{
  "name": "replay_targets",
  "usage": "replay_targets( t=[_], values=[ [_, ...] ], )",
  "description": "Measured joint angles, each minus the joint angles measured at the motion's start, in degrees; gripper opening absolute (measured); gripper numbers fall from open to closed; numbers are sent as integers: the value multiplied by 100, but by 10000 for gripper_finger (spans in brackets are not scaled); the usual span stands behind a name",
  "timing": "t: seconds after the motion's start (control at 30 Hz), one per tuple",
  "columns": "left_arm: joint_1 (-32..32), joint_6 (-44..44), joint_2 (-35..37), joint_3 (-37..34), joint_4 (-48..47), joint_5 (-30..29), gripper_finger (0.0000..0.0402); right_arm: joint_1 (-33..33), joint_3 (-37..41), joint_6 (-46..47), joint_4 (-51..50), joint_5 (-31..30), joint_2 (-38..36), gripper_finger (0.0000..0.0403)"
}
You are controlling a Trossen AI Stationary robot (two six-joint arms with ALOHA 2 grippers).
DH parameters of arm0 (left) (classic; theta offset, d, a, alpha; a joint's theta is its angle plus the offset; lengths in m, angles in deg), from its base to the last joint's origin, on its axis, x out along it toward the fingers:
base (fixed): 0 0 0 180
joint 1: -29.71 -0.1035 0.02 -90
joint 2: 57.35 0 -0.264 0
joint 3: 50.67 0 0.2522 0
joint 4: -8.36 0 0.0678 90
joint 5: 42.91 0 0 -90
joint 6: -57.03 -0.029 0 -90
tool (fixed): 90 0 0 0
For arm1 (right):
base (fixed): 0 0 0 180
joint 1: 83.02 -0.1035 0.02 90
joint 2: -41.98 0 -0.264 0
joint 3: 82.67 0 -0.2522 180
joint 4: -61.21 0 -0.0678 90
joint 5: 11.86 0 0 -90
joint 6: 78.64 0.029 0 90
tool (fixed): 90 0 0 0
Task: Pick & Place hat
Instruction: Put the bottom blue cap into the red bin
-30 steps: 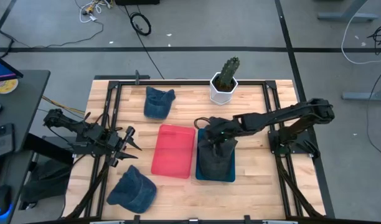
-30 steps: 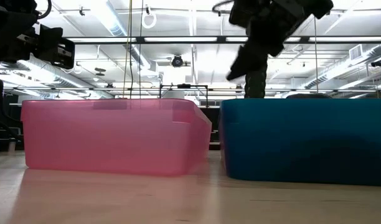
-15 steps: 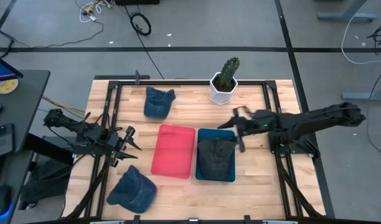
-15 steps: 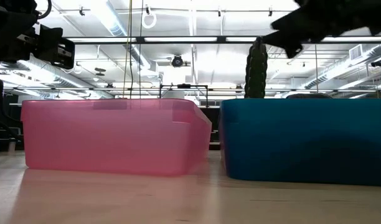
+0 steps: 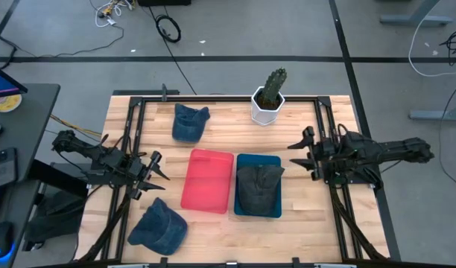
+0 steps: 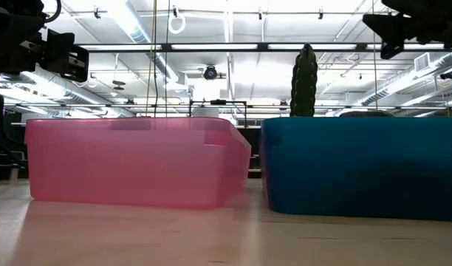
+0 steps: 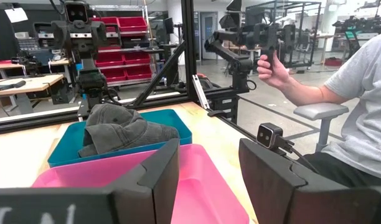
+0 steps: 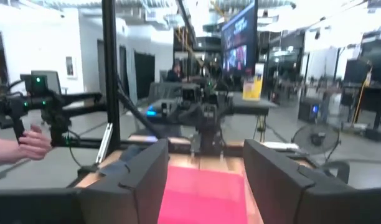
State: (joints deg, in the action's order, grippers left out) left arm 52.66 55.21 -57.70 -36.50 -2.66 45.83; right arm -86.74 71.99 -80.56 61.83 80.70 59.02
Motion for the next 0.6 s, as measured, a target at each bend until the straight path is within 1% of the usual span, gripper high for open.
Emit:
replay_targets(
  t=[0.17,0.37,0.6],
  values=[
    [-1,0,0,1,-1,0,170,0,504,-162,156,-1,-665,212],
    [0,116,-1,0,32,0,170,0,1074,-327,681,-4,-1179,212],
    [0,120,0,0,38,0,170,0,1065,-757,-216,-4,-1272,212]
  ],
)
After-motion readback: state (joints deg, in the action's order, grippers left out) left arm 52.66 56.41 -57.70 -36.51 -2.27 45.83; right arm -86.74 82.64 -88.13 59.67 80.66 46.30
